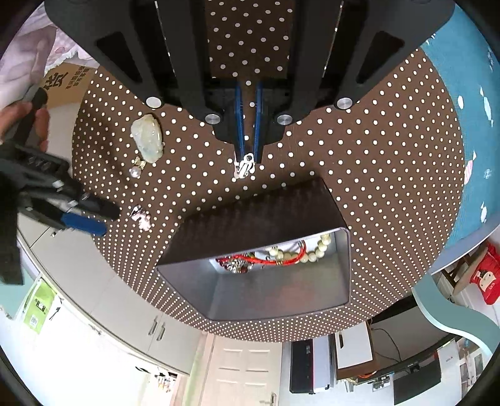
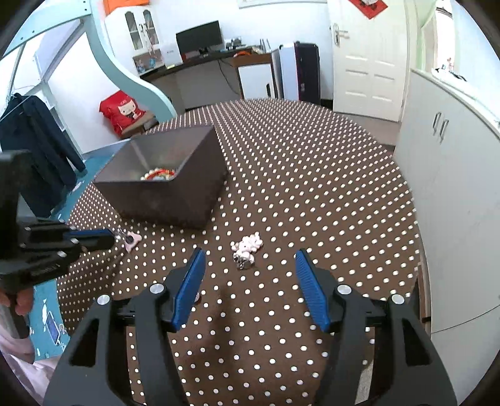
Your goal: Organize jewelry
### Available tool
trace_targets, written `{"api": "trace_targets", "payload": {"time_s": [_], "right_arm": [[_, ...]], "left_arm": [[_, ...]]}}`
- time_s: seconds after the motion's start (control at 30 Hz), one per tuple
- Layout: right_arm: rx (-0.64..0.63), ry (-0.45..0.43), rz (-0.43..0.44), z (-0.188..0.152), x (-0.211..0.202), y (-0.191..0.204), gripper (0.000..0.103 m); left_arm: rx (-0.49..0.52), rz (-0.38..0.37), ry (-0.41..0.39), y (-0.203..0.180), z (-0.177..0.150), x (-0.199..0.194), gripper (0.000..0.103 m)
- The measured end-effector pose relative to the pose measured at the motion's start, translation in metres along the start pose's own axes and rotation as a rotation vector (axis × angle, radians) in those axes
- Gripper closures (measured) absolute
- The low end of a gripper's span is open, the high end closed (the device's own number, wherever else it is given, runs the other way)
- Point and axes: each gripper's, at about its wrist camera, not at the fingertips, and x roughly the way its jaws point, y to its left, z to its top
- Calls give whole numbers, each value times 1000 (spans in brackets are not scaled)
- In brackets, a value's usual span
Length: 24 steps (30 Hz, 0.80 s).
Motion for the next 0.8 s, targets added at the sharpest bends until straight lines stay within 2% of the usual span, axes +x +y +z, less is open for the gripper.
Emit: {"api": "trace_targets", "payload": {"time_s": [0.1,0.2,0.23,0.27,0.3,0.33,0.6,0.8], "right_arm": [[-34,33,-29,1,15,6,46],[-96,57,-88,1,28,18,51],[-116,60,-108,0,28,20,57],[-125,63,-111,0,27,22,75],[-121,64,-107,0,26,21,85],[-117,71,-108,0,25,19,87],[-113,68,-102,-4,23,15,88],[-97,0,-85,12,2,9,88]], "left_arm": [[-1,-5,-10,-1,-2,-6,97],[-8,-5,-16,0,-4,-10,98],[-11,-4,-17,-1,-4,-10,98],[-13,-6,-19,0,-4,-11,98],[-16,-7,-20,2,-4,-12,98],[-16,-7,-20,2,-3,-11,98],[-22,-20,-34,5,3,-13,98],[-16,-27,-72,3,8,-28,98]]}}
